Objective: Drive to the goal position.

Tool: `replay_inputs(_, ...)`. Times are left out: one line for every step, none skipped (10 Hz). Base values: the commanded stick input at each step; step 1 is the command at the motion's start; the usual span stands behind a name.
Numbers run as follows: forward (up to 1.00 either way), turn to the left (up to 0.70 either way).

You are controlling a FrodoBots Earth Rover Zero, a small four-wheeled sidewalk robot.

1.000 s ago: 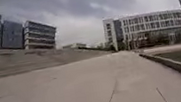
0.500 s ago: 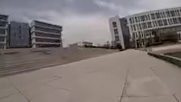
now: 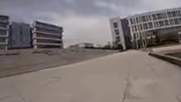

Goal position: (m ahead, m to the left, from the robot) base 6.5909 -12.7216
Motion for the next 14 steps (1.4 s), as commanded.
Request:
replay_inputs(0.7,0.0)
replay_inputs(0.7,0.0)
replay_inputs(0.7,0.0)
replay_inputs(0.7,0.0)
replay_inputs(0.7,0.0)
replay_inputs(0.7,0.0)
replay_inputs(0.7,0.0)
replay_inputs(0.7,-0.02)
replay_inputs(0.7,-0.25)
replay_inputs(0.7,-0.35)
replay_inputs(0.7,-0.35)
replay_inputs(0.7,-0.35)
replay_inputs(0.7,-0.35)
replay_inputs(0.7,-0.35)
